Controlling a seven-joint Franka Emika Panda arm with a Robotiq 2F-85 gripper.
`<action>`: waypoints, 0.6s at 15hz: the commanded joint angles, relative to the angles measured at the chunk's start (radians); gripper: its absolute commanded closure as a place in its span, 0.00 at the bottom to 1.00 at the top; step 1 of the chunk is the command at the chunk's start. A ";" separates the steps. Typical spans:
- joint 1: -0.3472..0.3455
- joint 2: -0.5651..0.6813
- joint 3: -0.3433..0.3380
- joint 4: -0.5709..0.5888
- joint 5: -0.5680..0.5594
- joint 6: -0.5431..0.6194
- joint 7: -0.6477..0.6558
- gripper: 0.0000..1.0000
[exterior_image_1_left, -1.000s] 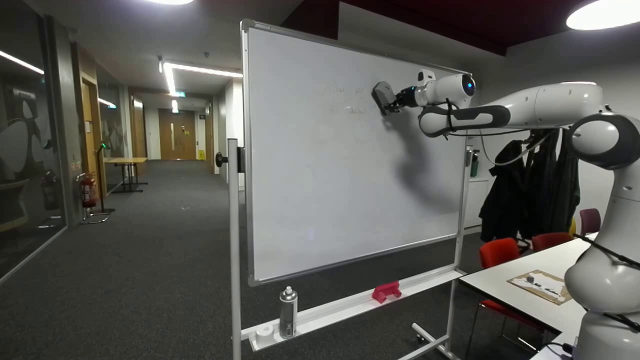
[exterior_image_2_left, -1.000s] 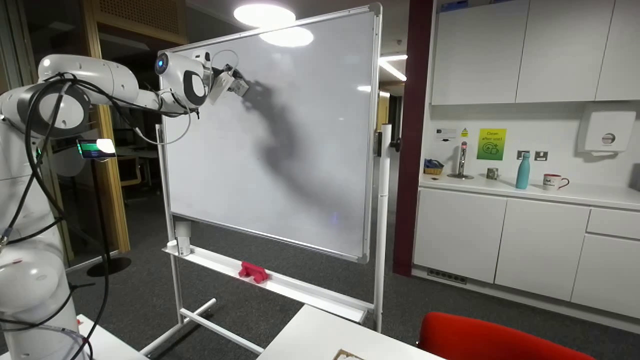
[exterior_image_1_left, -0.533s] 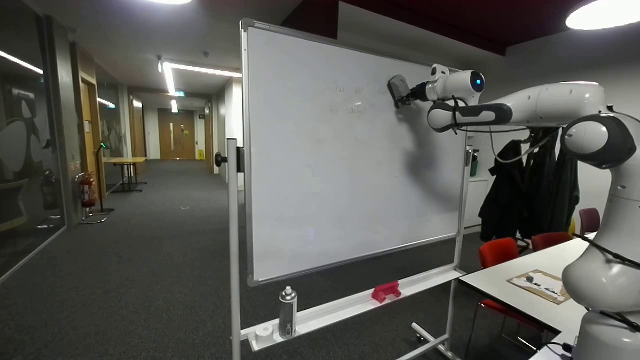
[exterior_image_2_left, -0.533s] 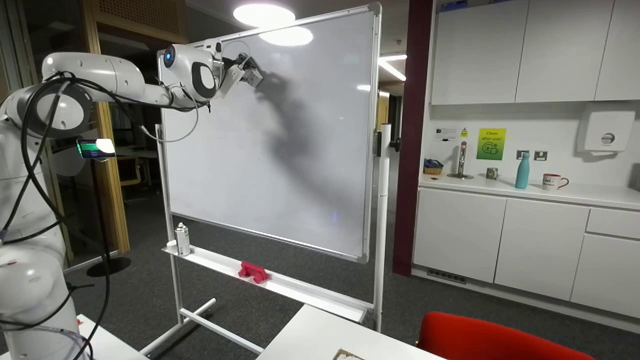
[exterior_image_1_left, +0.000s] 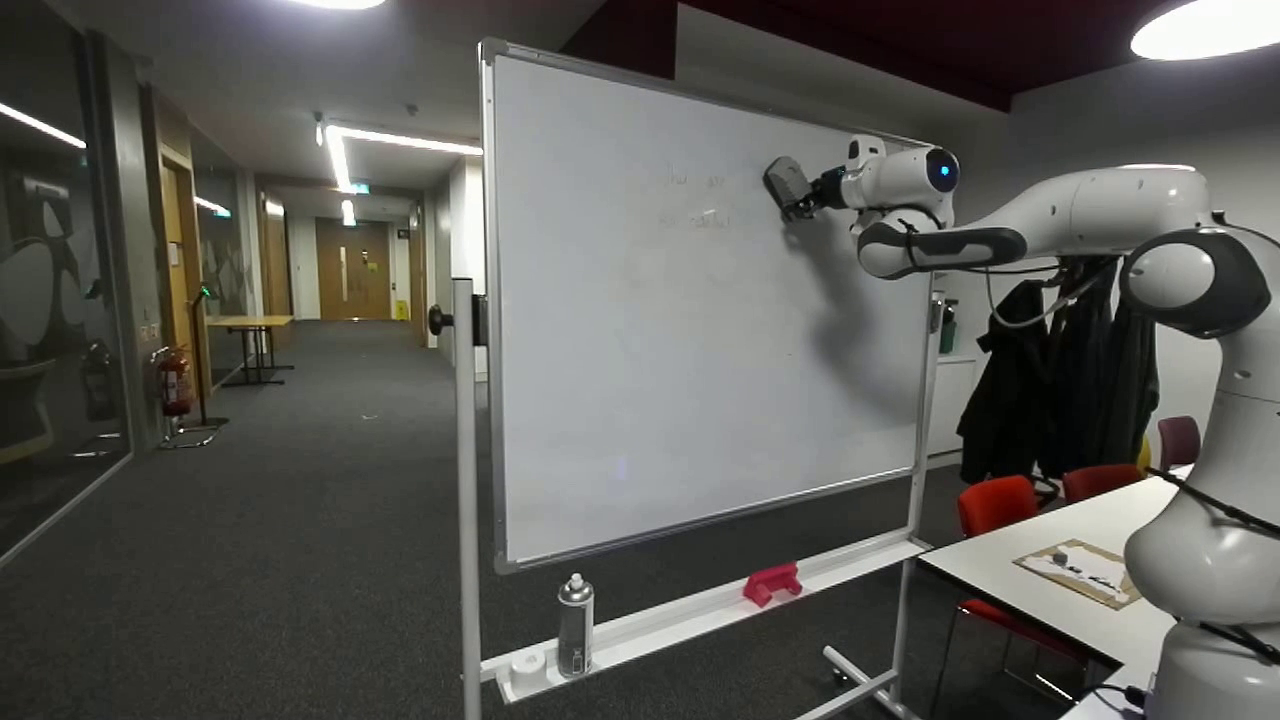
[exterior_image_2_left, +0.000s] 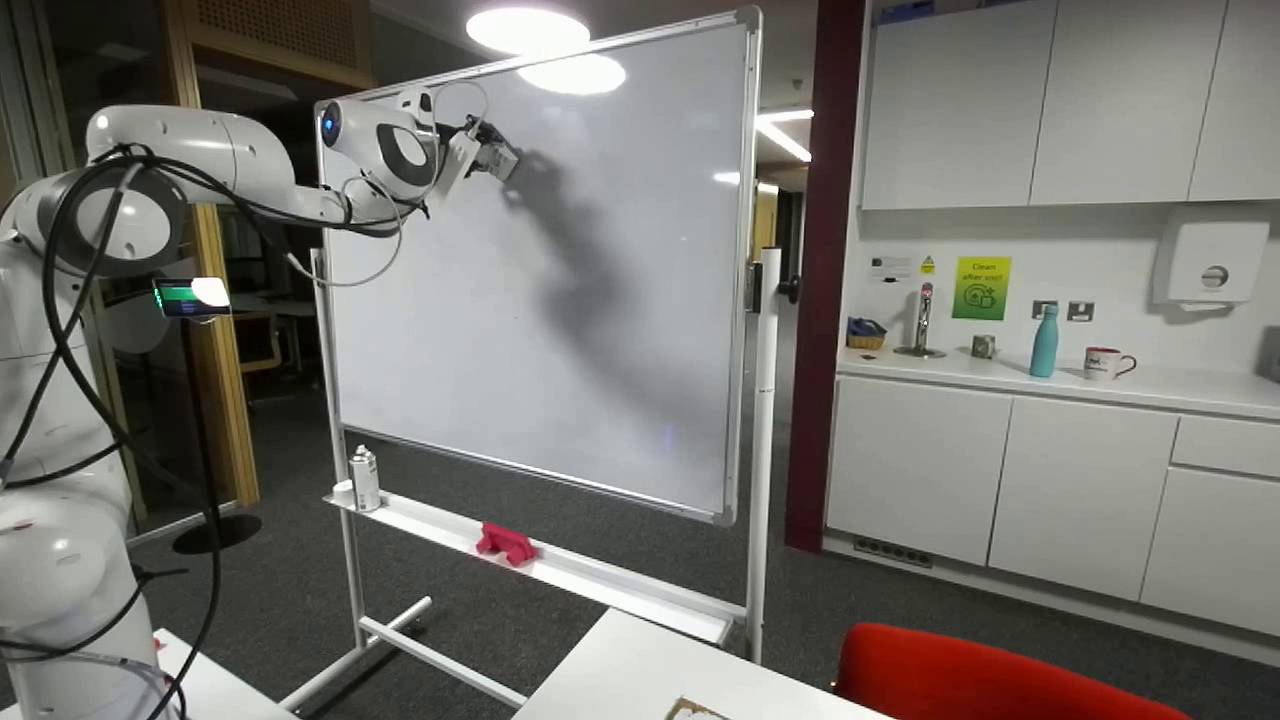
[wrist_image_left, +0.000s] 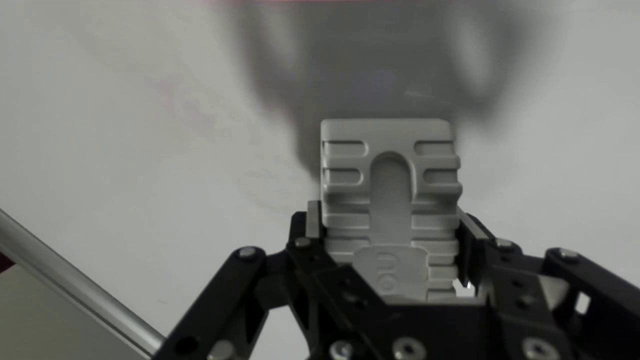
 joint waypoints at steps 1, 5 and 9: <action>0.008 0.024 0.033 0.019 -0.192 -0.014 0.125 0.65; 0.020 0.029 0.063 0.020 -0.384 -0.049 0.258 0.65; 0.030 0.028 0.089 0.001 -0.568 -0.076 0.378 0.65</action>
